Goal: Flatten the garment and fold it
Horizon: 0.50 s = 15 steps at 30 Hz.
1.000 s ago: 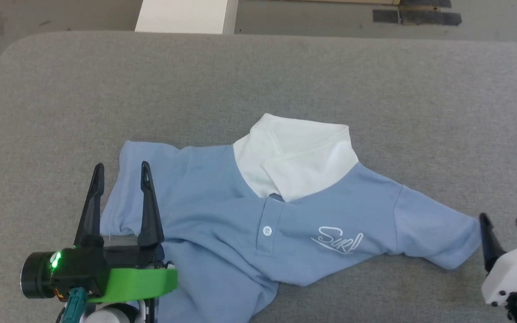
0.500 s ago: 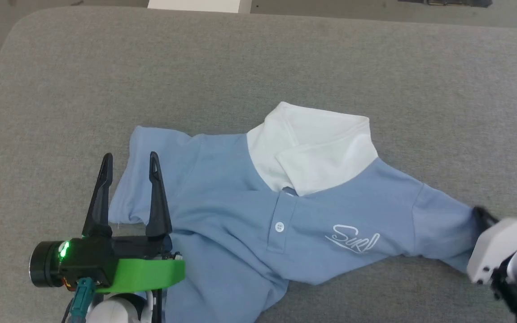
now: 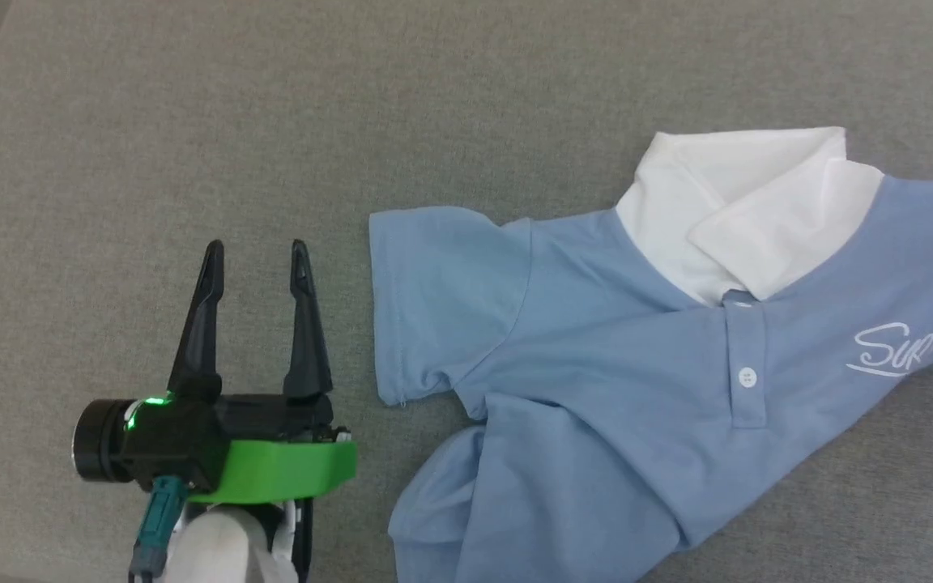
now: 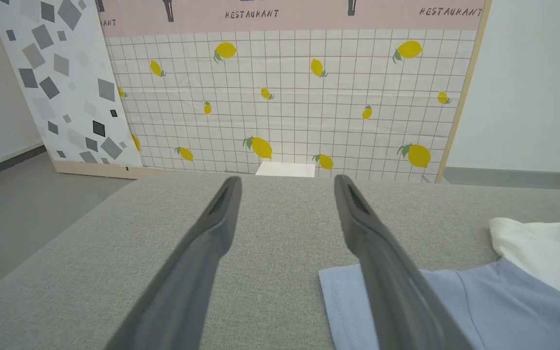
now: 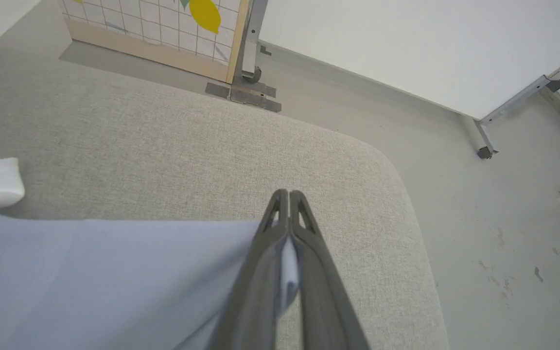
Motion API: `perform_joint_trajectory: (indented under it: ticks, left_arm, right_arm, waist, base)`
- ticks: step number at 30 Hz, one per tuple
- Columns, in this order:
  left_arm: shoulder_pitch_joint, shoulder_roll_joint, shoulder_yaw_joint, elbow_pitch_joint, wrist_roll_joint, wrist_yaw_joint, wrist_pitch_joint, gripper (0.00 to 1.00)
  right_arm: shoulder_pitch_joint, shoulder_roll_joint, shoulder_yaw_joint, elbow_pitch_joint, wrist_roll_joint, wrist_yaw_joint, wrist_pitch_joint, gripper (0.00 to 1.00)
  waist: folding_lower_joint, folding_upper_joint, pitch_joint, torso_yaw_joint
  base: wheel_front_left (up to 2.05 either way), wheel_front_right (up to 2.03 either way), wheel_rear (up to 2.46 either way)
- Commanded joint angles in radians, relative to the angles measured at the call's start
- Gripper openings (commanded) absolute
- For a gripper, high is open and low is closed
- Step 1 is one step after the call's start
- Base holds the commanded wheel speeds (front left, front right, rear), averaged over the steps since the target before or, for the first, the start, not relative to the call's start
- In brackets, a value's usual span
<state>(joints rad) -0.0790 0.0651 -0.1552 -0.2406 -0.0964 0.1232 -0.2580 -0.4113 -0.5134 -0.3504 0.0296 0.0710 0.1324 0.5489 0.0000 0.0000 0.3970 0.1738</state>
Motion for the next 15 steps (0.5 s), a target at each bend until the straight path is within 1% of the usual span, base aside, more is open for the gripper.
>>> perform_joint_trajectory:
  ticks: [1, 3, 4, 5, 6, 11, 15]
  left_arm:
    - [-0.023, -0.006, -0.008, 0.006, 0.001, -0.007, -0.004, 1.00]
    - [-0.038, -0.008, -0.018, 0.017, -0.002, -0.012, -0.004, 1.00]
    - [-0.046, -0.009, -0.022, 0.024, -0.003, -0.015, -0.004, 1.00]
    - [-0.052, -0.009, -0.024, 0.028, -0.003, -0.016, -0.004, 1.00]
    - [-0.059, -0.010, -0.025, 0.033, -0.003, -0.016, -0.004, 1.00]
    - [-0.064, -0.011, -0.011, 0.053, -0.004, -0.025, -0.004, 1.00]
    - [-0.043, -0.005, 0.008, 0.060, 0.002, -0.033, -0.004, 1.00]
  right_arm:
    - [-0.014, 0.007, -0.003, 0.029, -0.006, -0.002, -0.012, 0.00]
    - [-0.017, 0.021, -0.004, 0.067, -0.014, -0.002, -0.023, 0.00]
    - [-0.016, 0.033, -0.006, 0.086, -0.016, -0.002, -0.030, 0.37]
    - [-0.016, 0.042, -0.007, 0.098, -0.019, -0.002, -0.040, 0.48]
    - [-0.015, 0.055, -0.012, 0.112, -0.023, -0.002, -0.051, 1.00]
    - [-0.017, 0.107, -0.018, 0.139, -0.014, -0.002, -0.113, 1.00]
    - [-0.005, 0.151, -0.017, 0.091, 0.014, -0.002, -0.165, 1.00]
  waist:
    - [0.0000, 0.0000, 0.025, 0.011]
    - [0.0000, 0.0000, 0.030, 0.010]
    - [0.0000, 0.0000, 0.032, 0.008]
    - [0.0000, 0.0000, 0.031, 0.006]
    - [0.0000, 0.0000, 0.029, 0.001]
    - [0.0000, 0.0000, -0.014, -0.032]
    - [0.0000, 0.0000, -0.066, -0.058]
  base:
    - [0.00, 0.00, 0.00]
    - [0.00, 0.00, 0.00]
    - [0.00, 0.00, 0.00]
    - [0.00, 0.00, 0.00]
    - [0.00, 0.00, 0.00]
    - [0.00, 0.00, 0.00]
    - [0.00, 0.00, 0.00]
